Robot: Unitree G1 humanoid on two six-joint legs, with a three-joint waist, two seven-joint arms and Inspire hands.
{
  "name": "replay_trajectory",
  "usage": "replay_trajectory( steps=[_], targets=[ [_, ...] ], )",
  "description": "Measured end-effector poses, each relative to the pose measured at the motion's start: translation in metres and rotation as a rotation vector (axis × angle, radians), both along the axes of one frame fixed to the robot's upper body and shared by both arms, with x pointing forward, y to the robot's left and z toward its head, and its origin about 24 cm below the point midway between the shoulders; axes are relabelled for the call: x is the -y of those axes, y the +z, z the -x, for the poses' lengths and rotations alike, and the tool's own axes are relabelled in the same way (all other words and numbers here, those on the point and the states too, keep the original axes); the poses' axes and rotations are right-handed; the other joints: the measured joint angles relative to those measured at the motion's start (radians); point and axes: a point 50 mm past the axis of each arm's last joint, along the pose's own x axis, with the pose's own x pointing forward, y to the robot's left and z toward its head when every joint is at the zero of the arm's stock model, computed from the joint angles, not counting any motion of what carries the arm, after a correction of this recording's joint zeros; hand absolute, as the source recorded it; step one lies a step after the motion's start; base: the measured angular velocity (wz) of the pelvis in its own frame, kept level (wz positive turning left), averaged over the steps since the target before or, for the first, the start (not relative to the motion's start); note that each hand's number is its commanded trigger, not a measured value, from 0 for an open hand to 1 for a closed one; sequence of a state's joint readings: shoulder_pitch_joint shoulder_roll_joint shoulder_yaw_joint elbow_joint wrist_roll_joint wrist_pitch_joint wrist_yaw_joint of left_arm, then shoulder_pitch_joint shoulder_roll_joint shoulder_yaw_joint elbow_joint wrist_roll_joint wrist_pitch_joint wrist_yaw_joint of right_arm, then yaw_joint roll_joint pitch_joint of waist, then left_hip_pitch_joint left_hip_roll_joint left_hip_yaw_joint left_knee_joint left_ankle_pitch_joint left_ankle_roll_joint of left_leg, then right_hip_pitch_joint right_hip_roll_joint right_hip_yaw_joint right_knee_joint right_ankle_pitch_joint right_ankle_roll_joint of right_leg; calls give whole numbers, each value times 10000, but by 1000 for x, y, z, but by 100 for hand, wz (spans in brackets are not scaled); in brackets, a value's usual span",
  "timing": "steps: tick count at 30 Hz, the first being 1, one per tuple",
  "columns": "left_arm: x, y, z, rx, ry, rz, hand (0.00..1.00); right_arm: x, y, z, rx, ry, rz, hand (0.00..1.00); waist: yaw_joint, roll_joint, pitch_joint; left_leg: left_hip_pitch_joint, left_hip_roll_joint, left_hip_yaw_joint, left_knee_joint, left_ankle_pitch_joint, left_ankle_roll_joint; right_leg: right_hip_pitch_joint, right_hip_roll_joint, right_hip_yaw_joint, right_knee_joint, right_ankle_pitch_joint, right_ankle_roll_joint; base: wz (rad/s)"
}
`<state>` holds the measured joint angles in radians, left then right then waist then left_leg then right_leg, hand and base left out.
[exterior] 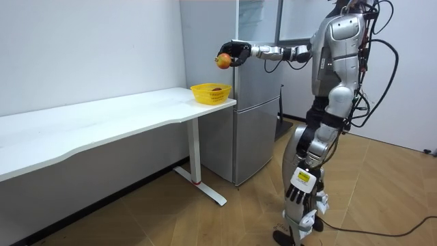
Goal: Retrieve from the upper fridge
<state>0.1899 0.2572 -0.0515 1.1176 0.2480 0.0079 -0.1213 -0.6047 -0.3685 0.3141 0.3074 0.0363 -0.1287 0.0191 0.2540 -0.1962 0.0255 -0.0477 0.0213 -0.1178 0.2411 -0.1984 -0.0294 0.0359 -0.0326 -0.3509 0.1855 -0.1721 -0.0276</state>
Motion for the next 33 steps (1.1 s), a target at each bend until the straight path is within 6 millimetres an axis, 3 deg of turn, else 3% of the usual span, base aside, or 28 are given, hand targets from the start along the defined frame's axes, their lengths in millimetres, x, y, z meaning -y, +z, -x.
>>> replay_trajectory(
  steps=[11,12,13,14,17,20,25,33],
  targets=[
    [-1,0,-2,-12,81,-22,0,13,-19,-7,-683,-817,108,100,282,-18,25,-184,-68,-249,170,-15,-5,45,-16,-100,17,-4,5,5],
    [-1,0,-1,-26,85,-25,0,15,-21,-8,-783,-895,173,64,313,-52,27,-215,-87,-278,187,-13,-3,37,-24,-108,14,-16,17,7],
    [-1,0,0,-43,88,-31,0,15,-22,-8,-809,-918,198,15,334,-69,26,-254,-95,-287,198,-13,-3,11,-28,-110,10,-19,21,7],
    [-2,0,0,-66,90,-46,0,16,-22,-8,-828,-948,241,0,354,-109,55,-313,-114,-319,244,-13,-2,-13,-33,-122,-7,-26,29,5],
    [-5,1,0,-102,89,-129,0,19,-28,-11,-1079,-1134,483,0,423,-216,128,-377,-154,-371,321,-16,0,-26,-50,-163,-40,-50,53,6],
    [-6,2,0,-104,75,-159,0,23,-35,-12,-1274,-1370,674,0,549,-255,118,-490,-195,-449,357,-19,9,-100,-83,-251,-32,-58,67,8],
    [-6,2,0,-212,-100,-218,0,28,-44,-14,-1633,-1652,862,0,686,-171,175,-673,-205,-596,506,-23,9,-181,-85,-468,-2,-57,66,12],
    [-7,2,-1,-348,-114,-300,0,32,-59,-14,-2262,-1961,1261,0,893,-21,144,-721,-198,-610,440,-22,9,-212,-76,-486,-6,-57,66,1]
  ],
)
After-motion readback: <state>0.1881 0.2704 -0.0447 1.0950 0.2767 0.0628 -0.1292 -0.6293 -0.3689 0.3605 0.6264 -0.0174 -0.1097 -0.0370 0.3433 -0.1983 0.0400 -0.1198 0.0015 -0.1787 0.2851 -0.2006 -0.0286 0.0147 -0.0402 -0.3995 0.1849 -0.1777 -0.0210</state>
